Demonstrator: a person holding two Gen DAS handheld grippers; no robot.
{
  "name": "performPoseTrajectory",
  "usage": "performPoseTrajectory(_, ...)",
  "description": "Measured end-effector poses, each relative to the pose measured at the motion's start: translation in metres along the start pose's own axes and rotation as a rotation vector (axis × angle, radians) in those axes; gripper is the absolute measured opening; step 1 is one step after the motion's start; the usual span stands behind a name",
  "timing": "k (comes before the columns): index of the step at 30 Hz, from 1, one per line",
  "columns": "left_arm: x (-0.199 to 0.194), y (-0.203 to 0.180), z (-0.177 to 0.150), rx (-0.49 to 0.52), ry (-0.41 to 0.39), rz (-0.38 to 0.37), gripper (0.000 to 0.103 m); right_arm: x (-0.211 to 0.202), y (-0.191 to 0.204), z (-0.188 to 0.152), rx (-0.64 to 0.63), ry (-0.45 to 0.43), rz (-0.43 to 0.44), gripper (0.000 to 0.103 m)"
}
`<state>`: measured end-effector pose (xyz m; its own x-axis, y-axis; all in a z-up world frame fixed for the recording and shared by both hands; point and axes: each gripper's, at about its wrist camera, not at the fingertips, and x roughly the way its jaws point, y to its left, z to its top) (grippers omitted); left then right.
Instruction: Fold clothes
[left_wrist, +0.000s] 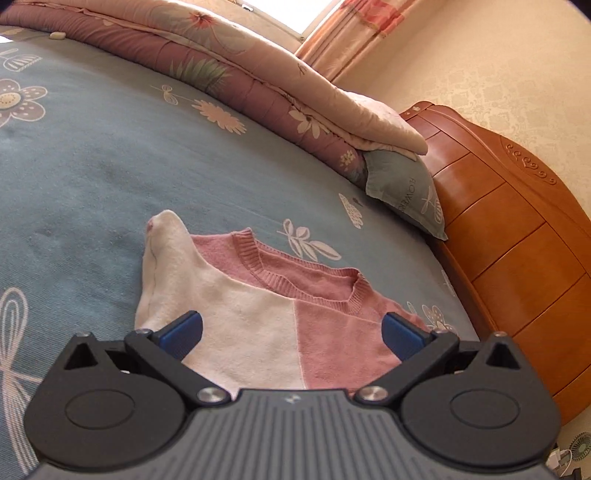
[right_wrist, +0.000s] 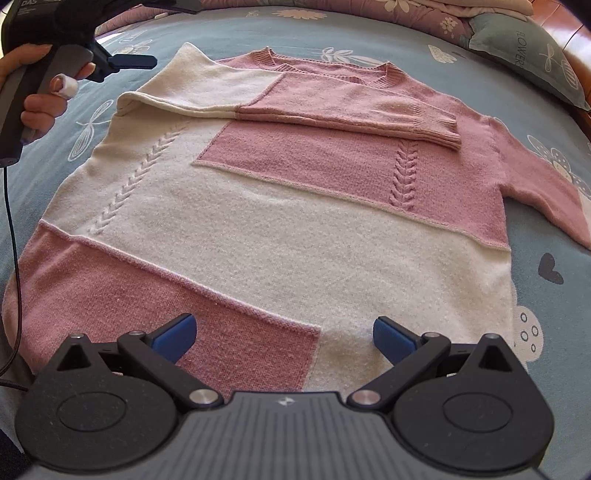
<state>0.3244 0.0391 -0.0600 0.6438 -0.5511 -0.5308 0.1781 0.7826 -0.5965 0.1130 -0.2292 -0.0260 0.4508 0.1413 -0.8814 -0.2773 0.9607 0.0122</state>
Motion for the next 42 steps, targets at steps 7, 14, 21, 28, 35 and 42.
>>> performPoseTrajectory(7,0.02,0.032,-0.005,0.041,-0.039,0.202,0.102,0.005,-0.006,-0.004,-0.002,0.005,-0.013,0.103)
performPoseTrajectory(14,-0.002,0.054,0.003,-0.061,-0.058,0.234,0.102,0.007,-0.006,-0.003,-0.002,-0.003,-0.019,0.103)
performPoseTrajectory(21,-0.003,0.036,0.002,-0.022,-0.042,0.022,0.102,0.009,-0.004,-0.002,-0.005,0.0,-0.032,0.103)
performPoseTrajectory(28,-0.001,0.059,-0.007,0.033,-0.034,0.152,0.102,0.008,-0.005,-0.004,-0.006,-0.009,-0.028,0.103)
performPoseTrajectory(35,-0.03,0.08,0.019,-0.112,-0.106,0.078,0.102,0.009,-0.004,-0.003,-0.005,-0.014,-0.032,0.103)
performPoseTrajectory(42,0.022,0.059,0.041,-0.123,0.024,-0.133,0.102,0.01,-0.004,-0.003,-0.004,-0.016,-0.033,0.103)
